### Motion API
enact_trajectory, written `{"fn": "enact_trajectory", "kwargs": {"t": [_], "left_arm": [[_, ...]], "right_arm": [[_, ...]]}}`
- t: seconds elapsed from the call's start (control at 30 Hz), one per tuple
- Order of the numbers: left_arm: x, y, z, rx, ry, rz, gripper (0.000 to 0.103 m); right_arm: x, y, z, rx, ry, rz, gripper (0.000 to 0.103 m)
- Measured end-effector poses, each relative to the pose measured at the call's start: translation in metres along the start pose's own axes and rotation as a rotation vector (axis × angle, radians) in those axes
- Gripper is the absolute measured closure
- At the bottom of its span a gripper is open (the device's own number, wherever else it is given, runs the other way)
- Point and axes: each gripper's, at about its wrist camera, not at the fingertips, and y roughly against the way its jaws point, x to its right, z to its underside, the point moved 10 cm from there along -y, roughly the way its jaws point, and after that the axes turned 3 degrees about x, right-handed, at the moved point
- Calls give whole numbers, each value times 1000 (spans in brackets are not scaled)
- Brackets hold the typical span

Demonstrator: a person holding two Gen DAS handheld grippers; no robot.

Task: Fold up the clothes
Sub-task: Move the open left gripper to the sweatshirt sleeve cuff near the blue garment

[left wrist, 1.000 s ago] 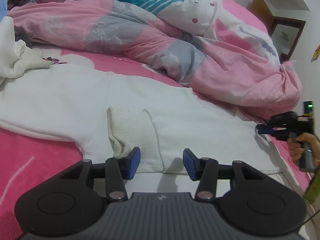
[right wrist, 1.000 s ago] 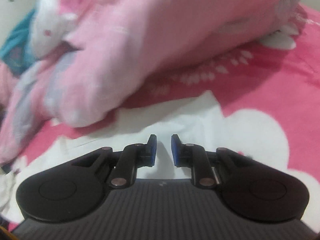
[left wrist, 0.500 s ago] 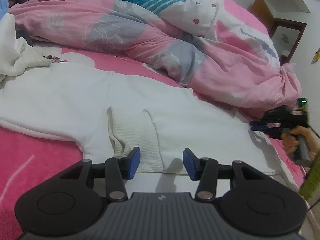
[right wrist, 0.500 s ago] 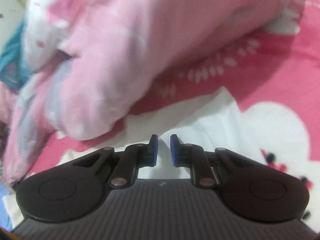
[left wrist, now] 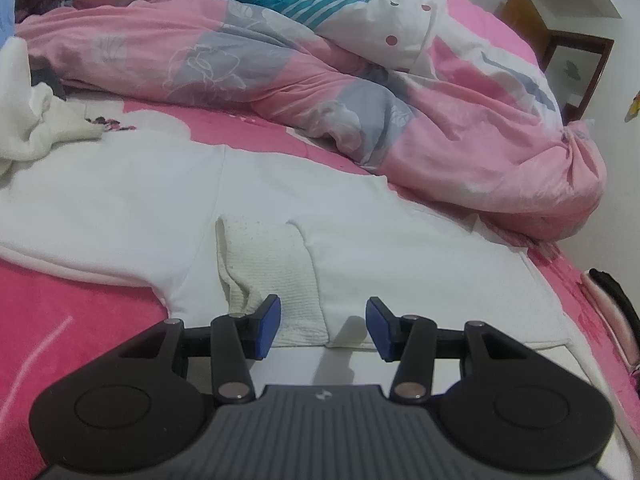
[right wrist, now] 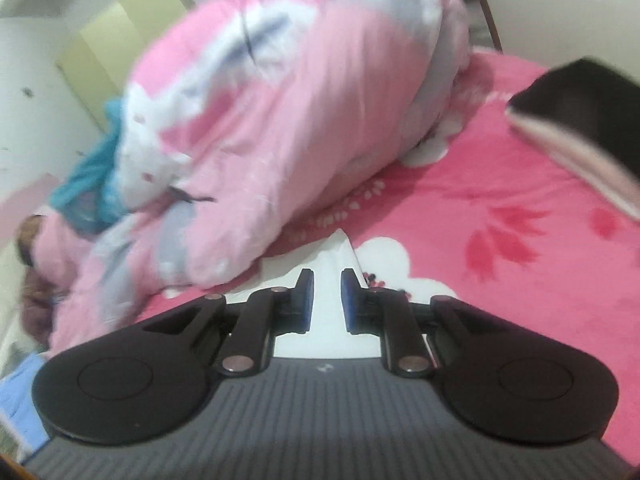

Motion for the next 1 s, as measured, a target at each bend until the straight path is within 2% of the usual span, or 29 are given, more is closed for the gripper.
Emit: {"fn": "enact_trajectory", "kwargs": {"t": [0.03,0.1,0.2,0.27,0.37,0.47,0.6,0.67,0.87,1.0], "left_arm": [[0,3,-1,6,-8,-6,41],[0,11,-5,21,-31,-41,36],[4,24,-11,47,-72,-91,33],[13,29,-15,45,-102,-92,33],[28,21,-19,8,-152,-100,33],[38,5,-23,-23,-197,-117,33],[40,-22,-14,-102,-219,-144,33],[36,-31,-5,-122,-223,-163,33],[33,-28,4,-93,-289,-186,30],[30,-25,2,-98,-284,-193,30]], "right_arm": [[1,20,6,8,5,-17,84],[2,41,20,-6,-9,-53,83],[-5,37,47,-64,-51,-129,80],[-19,15,72,-119,-45,-186,79],[-43,-36,106,-173,5,-224,79],[-72,-87,135,-200,79,-234,79],[-97,-131,150,-130,193,-215,79],[-97,-147,156,-128,228,-185,79],[-70,-182,183,-179,285,-114,80],[-71,-176,174,-142,256,-133,79]]}}
